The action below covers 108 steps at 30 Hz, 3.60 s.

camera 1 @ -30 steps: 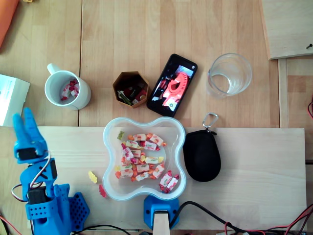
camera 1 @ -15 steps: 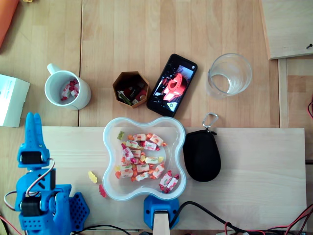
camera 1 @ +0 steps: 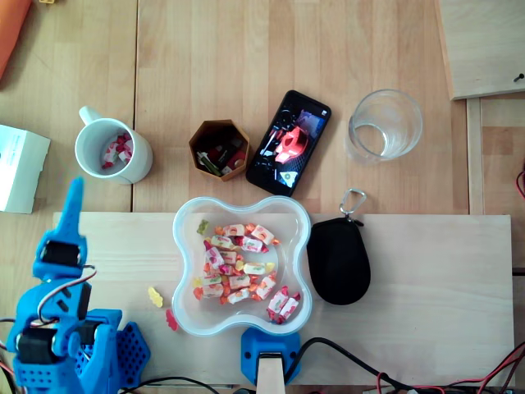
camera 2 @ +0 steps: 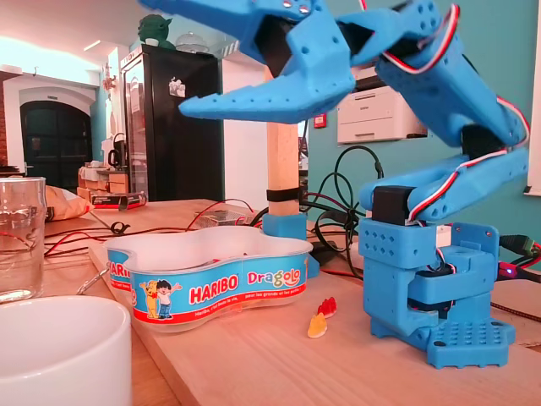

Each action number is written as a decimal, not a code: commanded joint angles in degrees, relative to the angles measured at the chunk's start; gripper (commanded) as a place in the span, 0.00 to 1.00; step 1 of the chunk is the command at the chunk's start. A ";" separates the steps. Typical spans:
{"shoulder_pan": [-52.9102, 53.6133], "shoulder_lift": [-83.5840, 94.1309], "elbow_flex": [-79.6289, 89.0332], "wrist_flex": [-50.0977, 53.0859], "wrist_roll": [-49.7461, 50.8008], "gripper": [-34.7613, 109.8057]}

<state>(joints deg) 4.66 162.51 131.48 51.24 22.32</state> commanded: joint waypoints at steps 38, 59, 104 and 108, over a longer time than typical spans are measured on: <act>41.31 -63.19 -39.55 41.75 8.35 0.52; 48.52 -67.32 -42.54 42.10 4.92 0.52; 41.75 -82.18 -46.93 37.00 4.31 0.47; 41.31 -82.18 -46.93 37.00 3.96 0.47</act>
<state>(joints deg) 45.62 79.10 86.31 88.33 25.93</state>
